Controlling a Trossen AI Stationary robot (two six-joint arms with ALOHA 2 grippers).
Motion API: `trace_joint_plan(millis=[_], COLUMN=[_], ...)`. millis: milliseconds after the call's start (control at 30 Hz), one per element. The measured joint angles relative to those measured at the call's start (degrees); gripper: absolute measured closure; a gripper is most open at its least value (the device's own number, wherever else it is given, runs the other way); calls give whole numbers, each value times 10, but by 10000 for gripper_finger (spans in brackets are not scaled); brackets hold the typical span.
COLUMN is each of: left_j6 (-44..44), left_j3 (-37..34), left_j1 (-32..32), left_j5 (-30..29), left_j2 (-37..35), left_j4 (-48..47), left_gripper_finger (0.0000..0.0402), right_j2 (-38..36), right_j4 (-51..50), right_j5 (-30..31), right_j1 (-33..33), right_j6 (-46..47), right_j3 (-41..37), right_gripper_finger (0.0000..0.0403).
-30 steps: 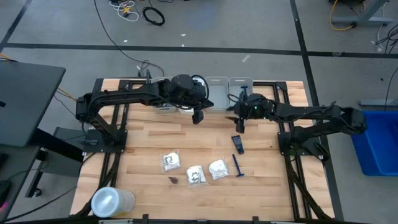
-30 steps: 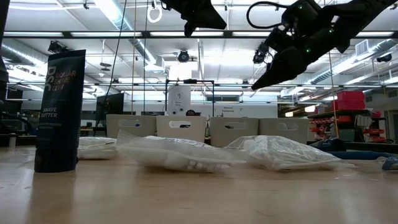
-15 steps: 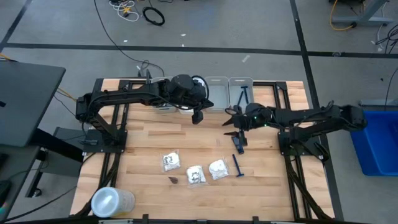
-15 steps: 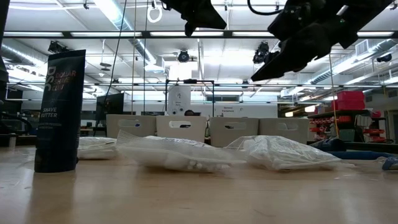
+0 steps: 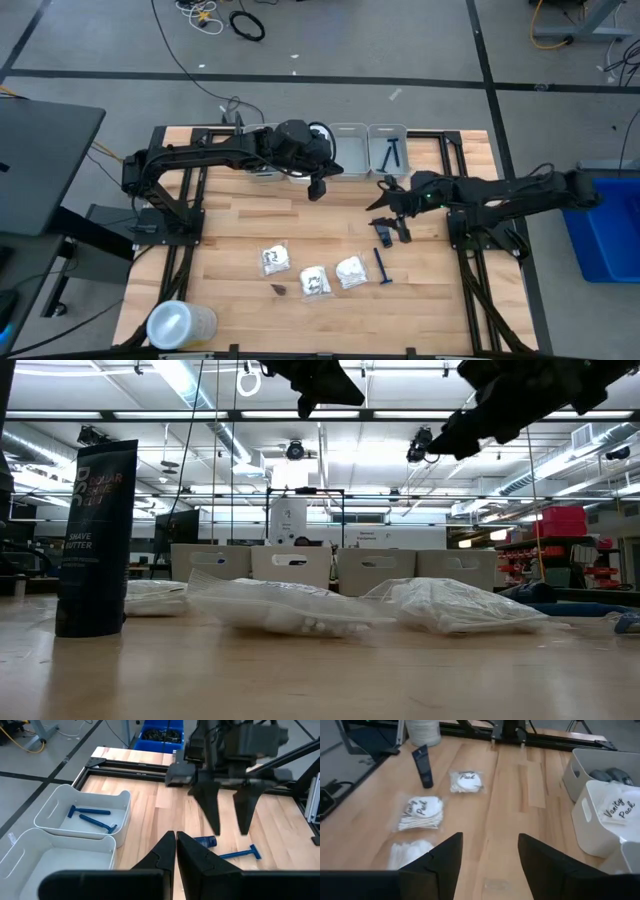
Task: Pick & Place Travel size toiletries
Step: Put the blue shave cream into the middle gray bin
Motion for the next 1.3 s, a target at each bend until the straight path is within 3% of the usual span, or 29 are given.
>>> trace_joint_plan(millis=[233, 433, 600, 900, 1300], left_j6=[0, 0, 0, 8, 9], left_j3=[0, 0, 0, 0, 0], left_j1=[0, 0, 0, 0, 0], left_j5=[0, -1, -2, -3, -3], left_j2=[0, 0, 0, 0, 0], left_j4=[0, 0, 0, 1, -1], left_gripper_finger=[377, 377, 377, 377, 377], right_j2=[-54, -58, -52, -42, 32], right_j4=[-75, -187, -220, -238, -240], right_j5=[0, 0, 0, 1, -6], right_j1=[13, 27, 39, 48, 48], right_j6=[19, 20, 19, -155, -254], right_j3=[1, 1, 1, 0, 0], right_gripper_finger=[201, 184, 170, 141, 118])
